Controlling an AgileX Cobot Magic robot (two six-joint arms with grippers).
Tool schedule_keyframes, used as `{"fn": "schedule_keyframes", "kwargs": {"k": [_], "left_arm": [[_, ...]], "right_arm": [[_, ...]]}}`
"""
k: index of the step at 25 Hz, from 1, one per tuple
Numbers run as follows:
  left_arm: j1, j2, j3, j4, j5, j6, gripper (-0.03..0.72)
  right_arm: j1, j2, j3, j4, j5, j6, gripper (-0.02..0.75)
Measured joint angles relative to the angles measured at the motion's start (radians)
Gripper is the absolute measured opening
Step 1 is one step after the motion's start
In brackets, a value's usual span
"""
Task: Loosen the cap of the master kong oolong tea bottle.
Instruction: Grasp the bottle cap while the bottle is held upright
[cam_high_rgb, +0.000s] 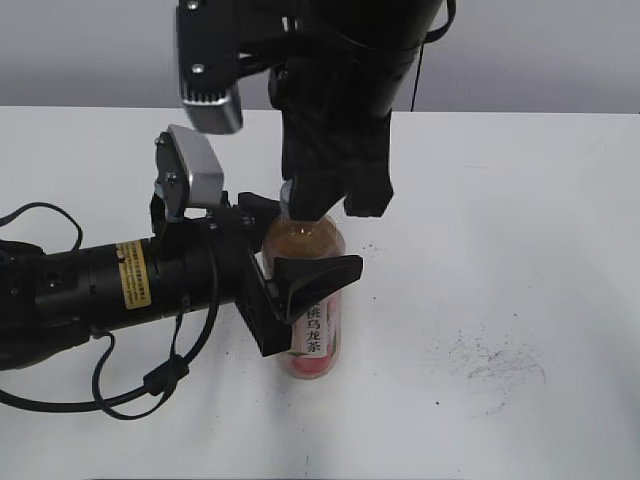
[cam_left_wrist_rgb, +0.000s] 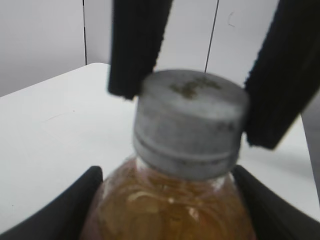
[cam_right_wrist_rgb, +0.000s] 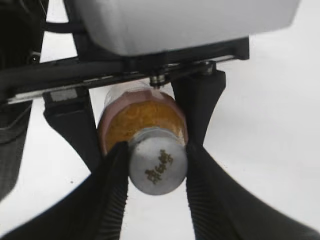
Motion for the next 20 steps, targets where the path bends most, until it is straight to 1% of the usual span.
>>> {"fn": "schedule_keyframes", "kwargs": {"k": [5, 8, 10, 11, 12, 14, 16, 17, 18, 20], "left_arm": [[0.000, 0.000, 0.000, 0.002, 0.000, 0.001, 0.448], [0.000, 0.000, 0.000, 0.004, -0.001, 0.002, 0.448], [0.001, 0.000, 0.000, 0.012, -0.002, 0.002, 0.448], [0.002, 0.000, 0.000, 0.015, -0.002, 0.002, 0.448], [0.002, 0.000, 0.000, 0.016, -0.002, 0.002, 0.448], [0.002, 0.000, -0.001, 0.024, -0.004, 0.006, 0.448], [0.002, 0.000, -0.002, 0.027, -0.004, 0.006, 0.448], [0.002, 0.000, -0.002, 0.028, -0.004, 0.007, 0.448], [0.002, 0.000, -0.003, 0.029, -0.004, 0.007, 0.448], [0.002, 0.000, -0.003, 0.029, -0.004, 0.008, 0.448]], "right_arm": [[0.000, -0.001, 0.000, -0.002, 0.000, -0.262, 0.269], [0.000, -0.001, 0.000, 0.003, 0.000, -0.304, 0.269], [0.000, -0.001, 0.000, 0.006, 0.000, -0.266, 0.269], [0.000, -0.001, 0.000, 0.007, 0.000, -0.231, 0.269], [0.000, -0.001, 0.000, 0.009, 0.001, -0.165, 0.288], [0.000, -0.001, 0.000, 0.018, 0.005, -0.029, 0.375], [0.000, -0.001, 0.001, 0.028, 0.008, 0.207, 0.478], [0.000, -0.001, 0.001, 0.030, 0.008, 0.300, 0.506], [0.000, -0.001, 0.001, 0.032, 0.009, 0.406, 0.525], [0.000, -0.001, 0.001, 0.034, 0.010, 0.594, 0.533]]}}
